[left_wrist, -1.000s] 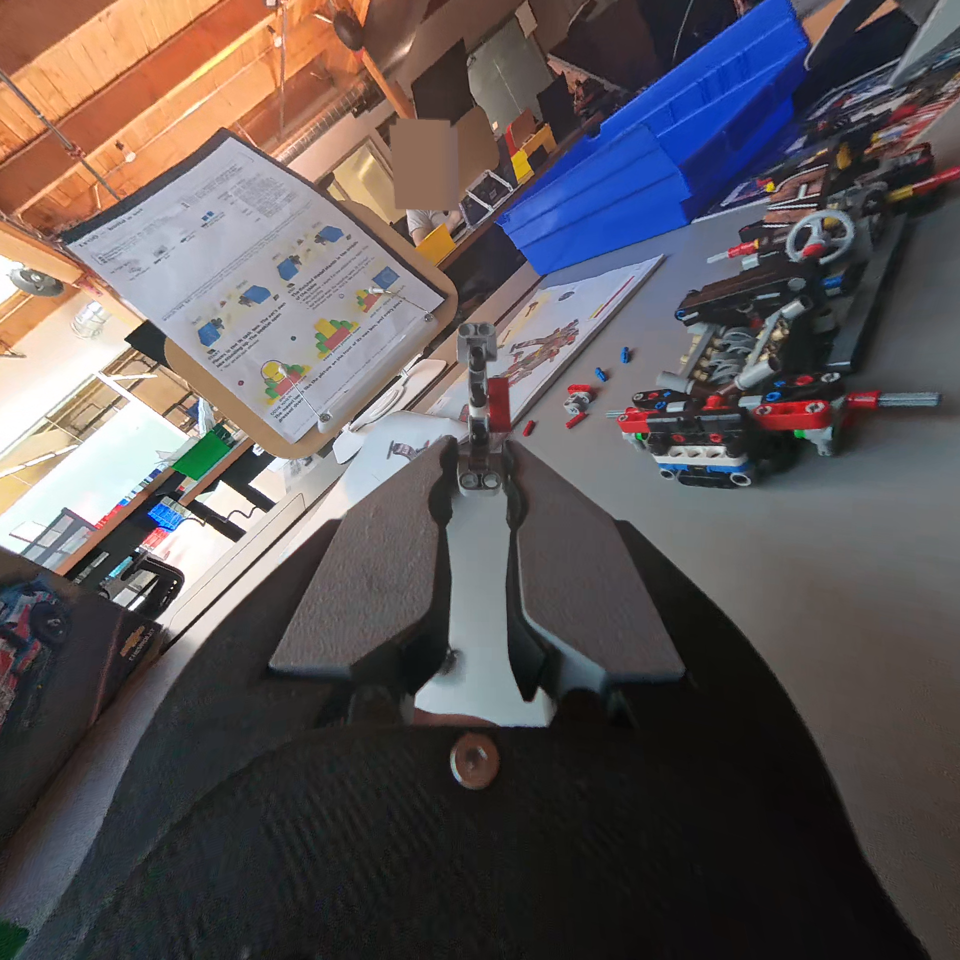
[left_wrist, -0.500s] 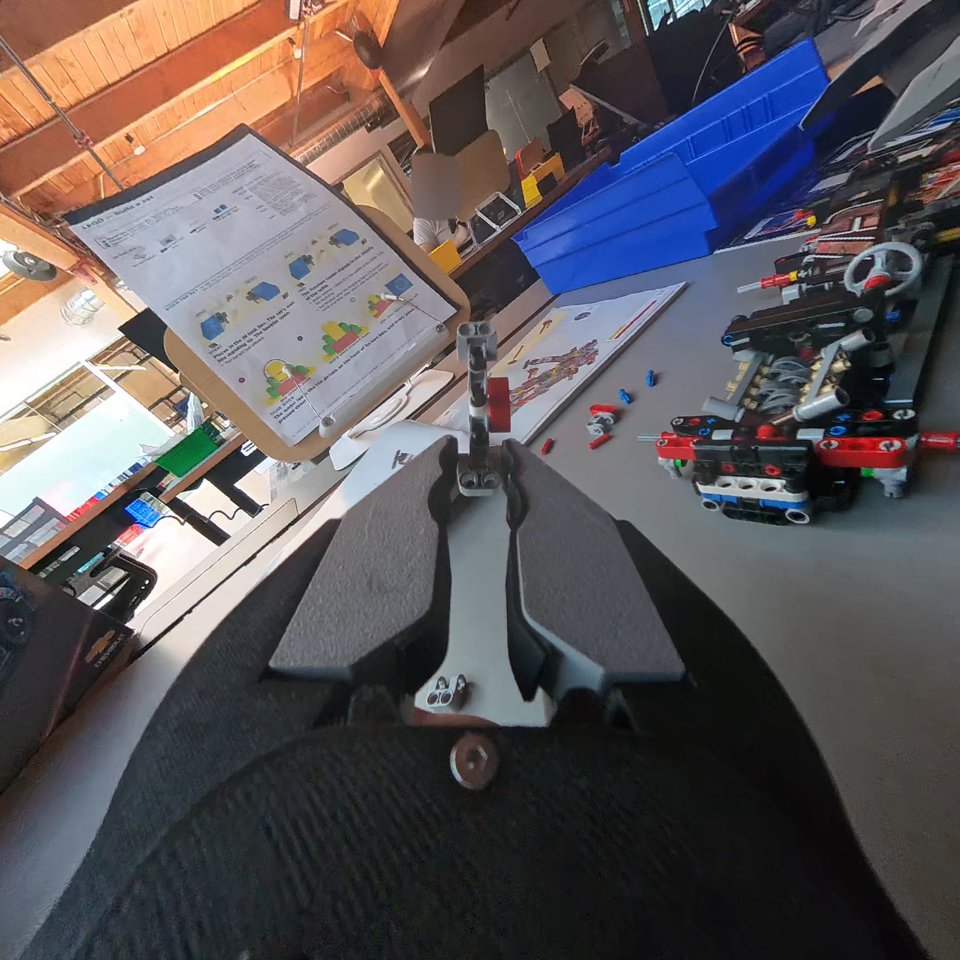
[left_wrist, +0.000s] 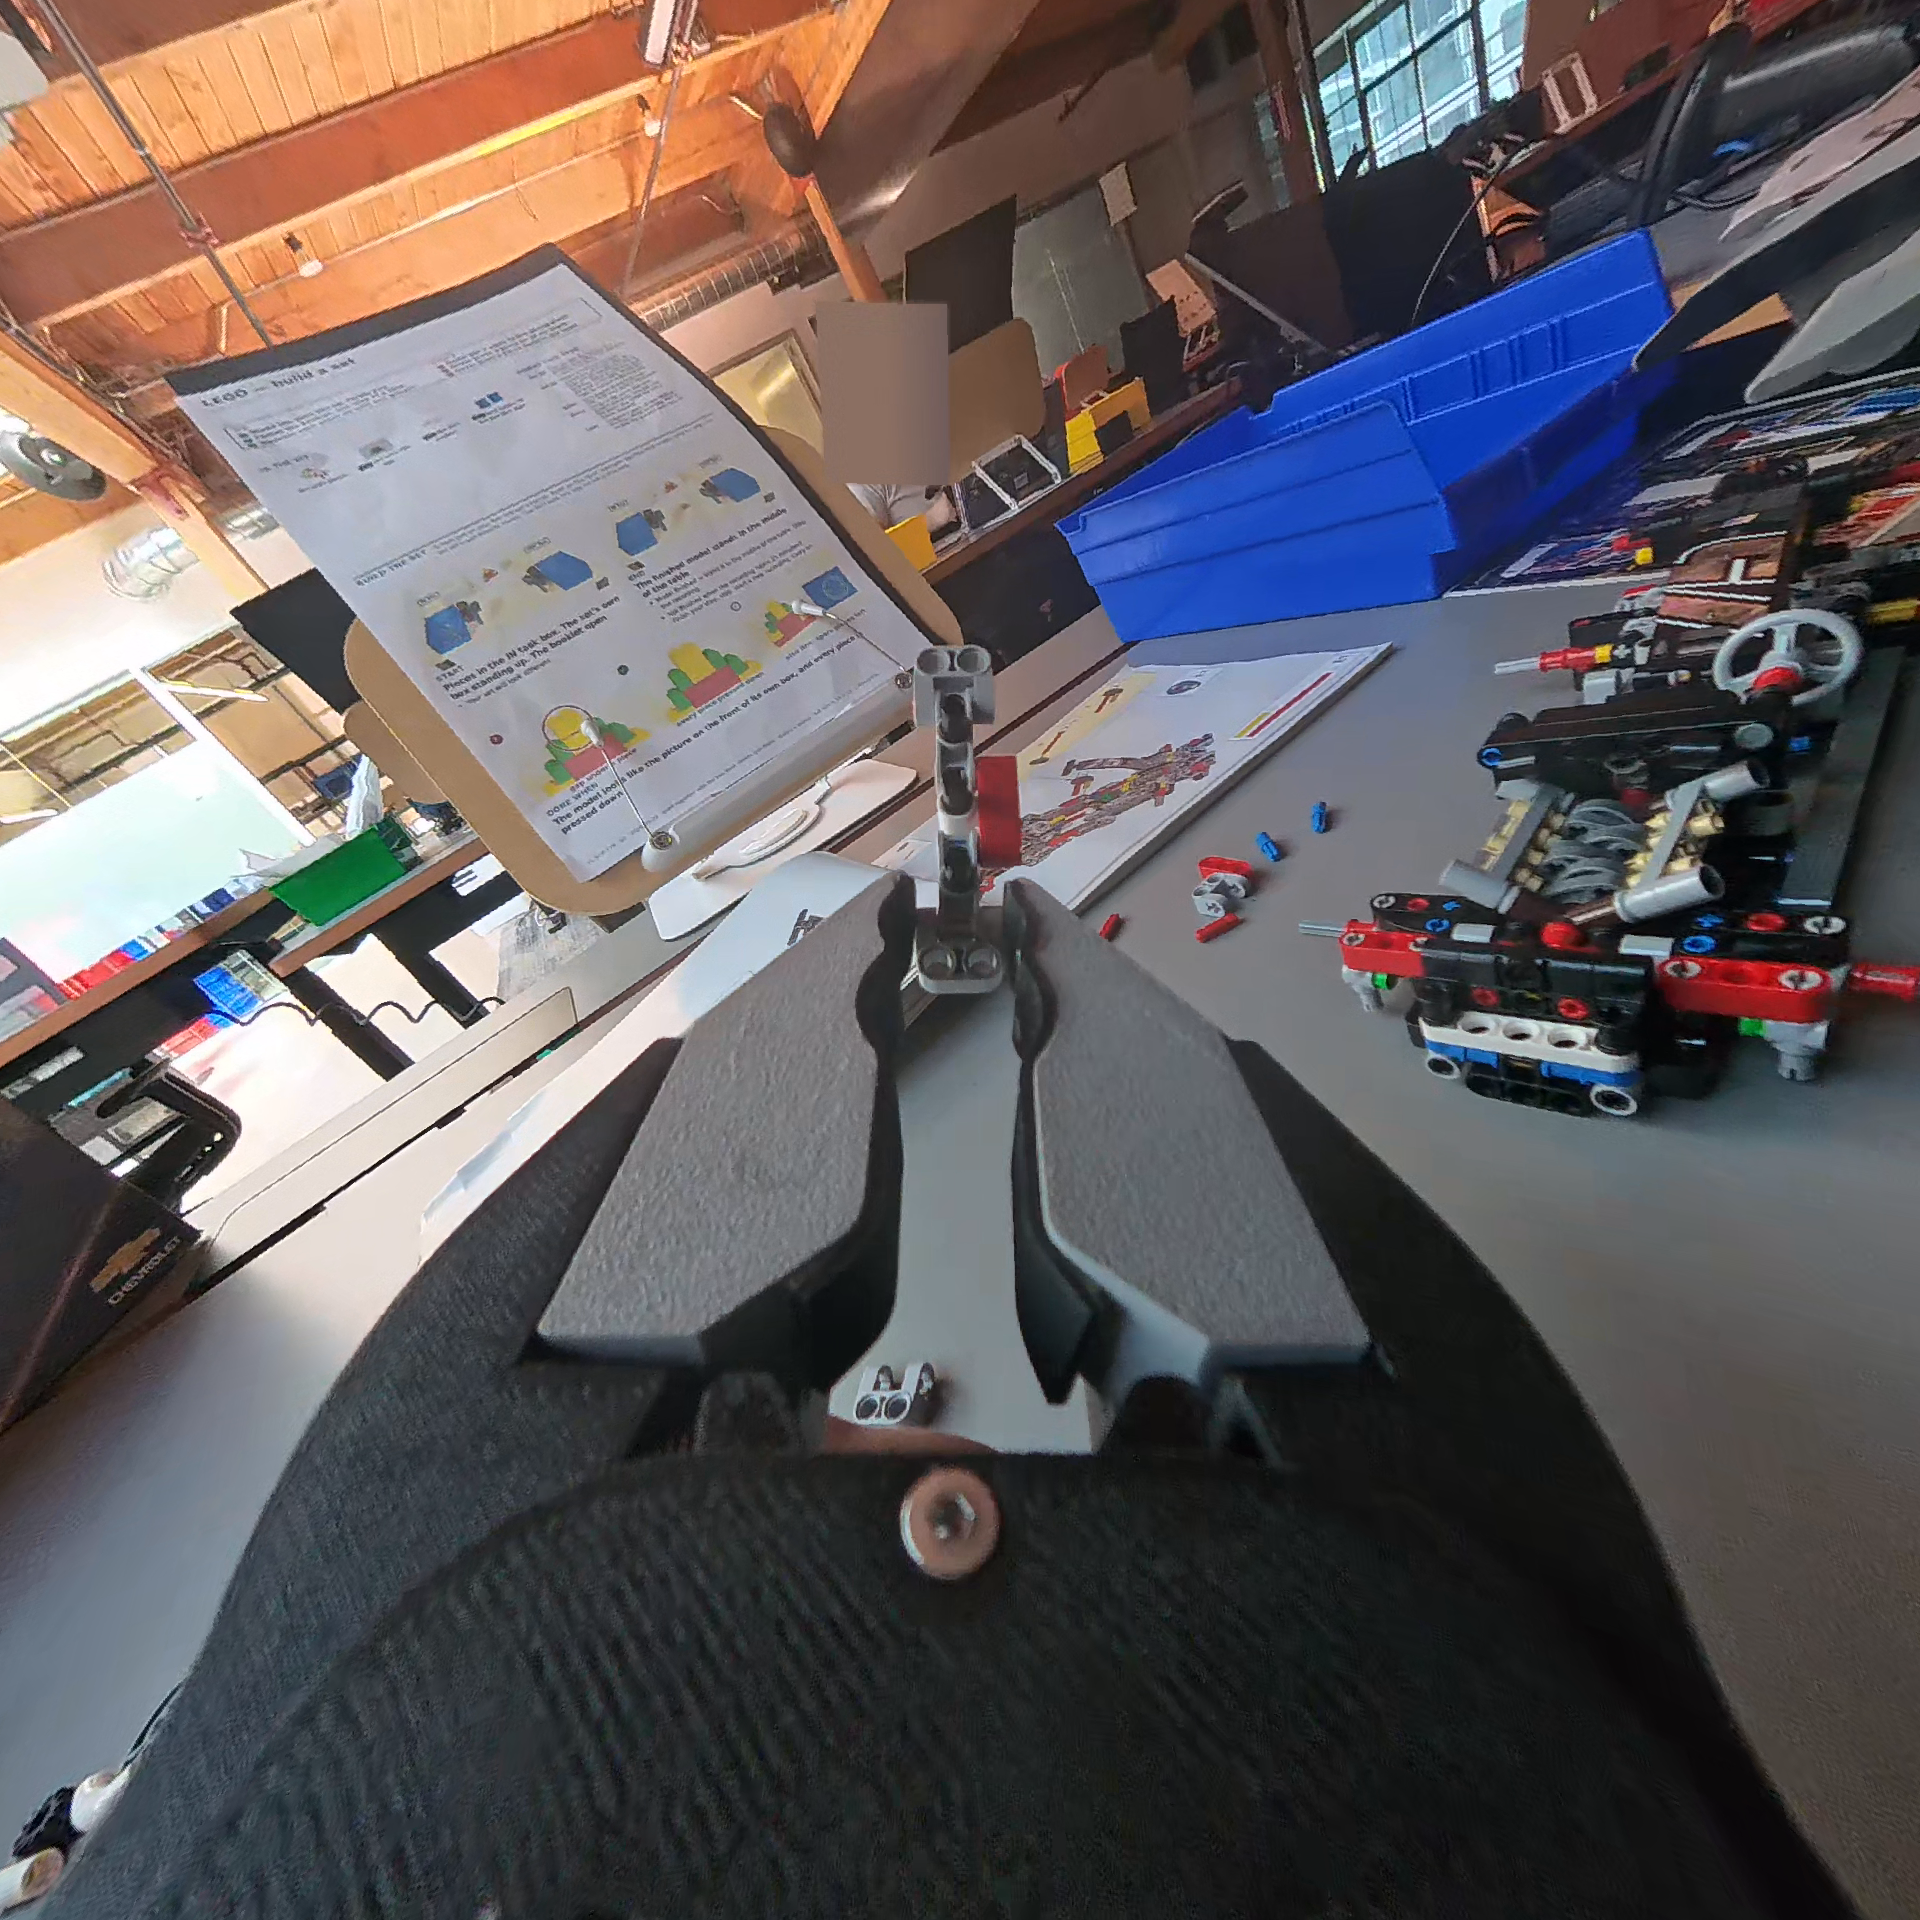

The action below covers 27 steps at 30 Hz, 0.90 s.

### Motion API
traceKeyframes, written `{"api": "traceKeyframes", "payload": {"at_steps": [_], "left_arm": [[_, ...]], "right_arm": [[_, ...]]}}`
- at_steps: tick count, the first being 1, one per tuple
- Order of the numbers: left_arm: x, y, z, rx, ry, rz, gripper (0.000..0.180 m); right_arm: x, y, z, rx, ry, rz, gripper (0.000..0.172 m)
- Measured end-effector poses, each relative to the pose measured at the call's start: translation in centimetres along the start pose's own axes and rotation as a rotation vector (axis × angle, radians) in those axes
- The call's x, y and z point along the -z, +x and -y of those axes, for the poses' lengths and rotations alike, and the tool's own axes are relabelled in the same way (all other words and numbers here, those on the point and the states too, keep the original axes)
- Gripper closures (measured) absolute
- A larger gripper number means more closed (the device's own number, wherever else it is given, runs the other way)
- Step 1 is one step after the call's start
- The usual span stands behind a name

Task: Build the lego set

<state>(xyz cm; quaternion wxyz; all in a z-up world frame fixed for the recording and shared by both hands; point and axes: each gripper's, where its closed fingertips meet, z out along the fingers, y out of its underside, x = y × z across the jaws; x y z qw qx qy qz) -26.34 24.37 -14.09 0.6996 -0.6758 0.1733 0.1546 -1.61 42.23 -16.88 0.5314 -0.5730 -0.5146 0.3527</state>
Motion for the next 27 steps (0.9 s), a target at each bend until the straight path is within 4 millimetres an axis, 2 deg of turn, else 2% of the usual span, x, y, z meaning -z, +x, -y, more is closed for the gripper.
{"api": "traceKeyframes", "payload": {"at_steps": [15, 21, 24, 27], "left_arm": [[-0.1, 0.8, 0.0, -0.035, -0.001, -0.043, 0.166], [0.1, 0.6, 0.3, -0.018, 0.014, -0.035, 0.166], [0.2, 1.4, 0.6, -0.037, 0.027, -0.066, 0.166], [0.4, 3.8, 1.8, -0.225, 0.031, -0.097, 0.166]], "right_arm": [[-0.2, 0.3, 0.3, -0.007, 0.023, 0.014, 0.113], [0.3, 0.4, 1.0, -0.078, 0.078, 0.044, 0.114], [0.6, 0.2, 1.3, -0.114, 0.105, 0.075, 0.115], [1.2, -2.1, 1.8, -0.162, 0.123, 0.220, 0.138]]}}
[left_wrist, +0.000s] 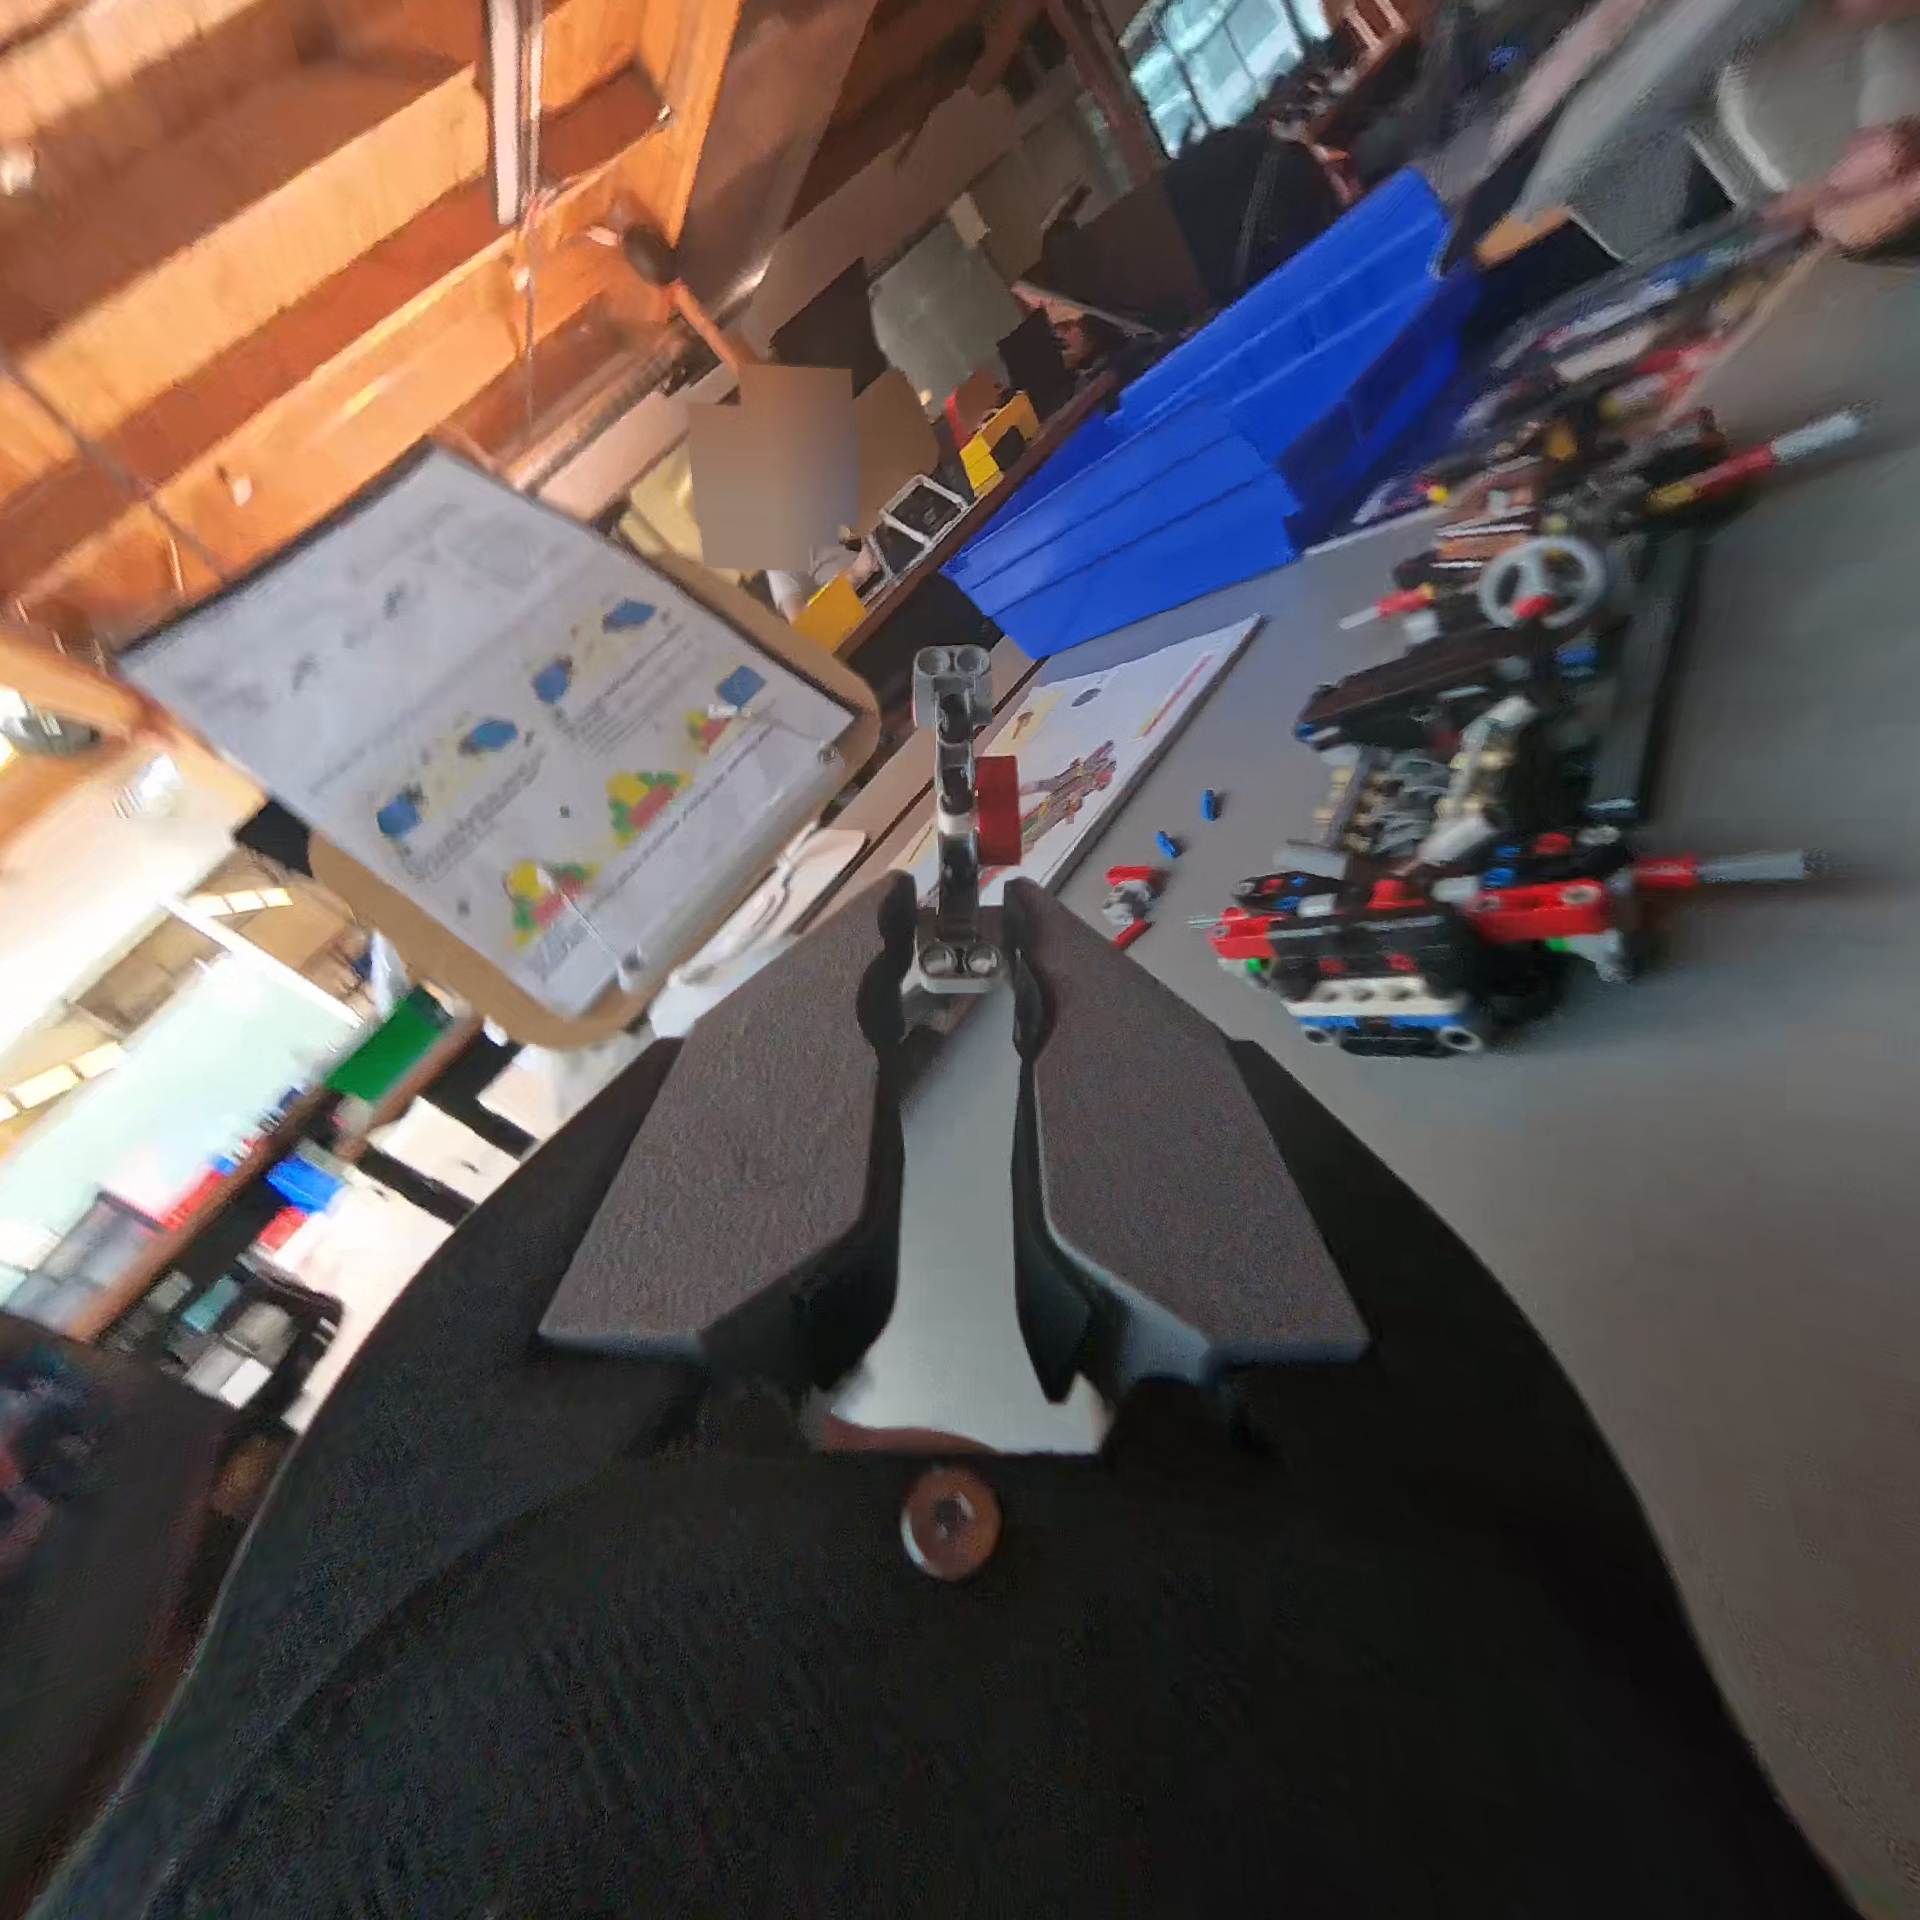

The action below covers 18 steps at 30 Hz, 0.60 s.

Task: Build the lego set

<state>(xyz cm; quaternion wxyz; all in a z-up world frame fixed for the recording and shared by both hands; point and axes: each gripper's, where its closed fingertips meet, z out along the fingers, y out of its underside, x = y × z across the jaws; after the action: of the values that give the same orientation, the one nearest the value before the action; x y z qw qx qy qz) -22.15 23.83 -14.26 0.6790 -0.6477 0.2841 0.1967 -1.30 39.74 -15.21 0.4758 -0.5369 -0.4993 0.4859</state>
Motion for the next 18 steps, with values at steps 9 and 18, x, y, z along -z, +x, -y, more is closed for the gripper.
{"api": "traceKeyframes", "payload": {"at_steps": [9, 18], "left_arm": [[-0.5, 10.9, 5.8, -0.130, -0.011, -0.369, 0.167], [-1.4, 11.3, 7.9, 0.052, -0.019, -0.342, 0.166]], "right_arm": [[-1.1, -12.1, 0.3, 0.131, -0.175, 0.277, 0.140], [-3.5, -15.1, -2.7, 0.175, -0.354, 0.227, 0.143]]}}
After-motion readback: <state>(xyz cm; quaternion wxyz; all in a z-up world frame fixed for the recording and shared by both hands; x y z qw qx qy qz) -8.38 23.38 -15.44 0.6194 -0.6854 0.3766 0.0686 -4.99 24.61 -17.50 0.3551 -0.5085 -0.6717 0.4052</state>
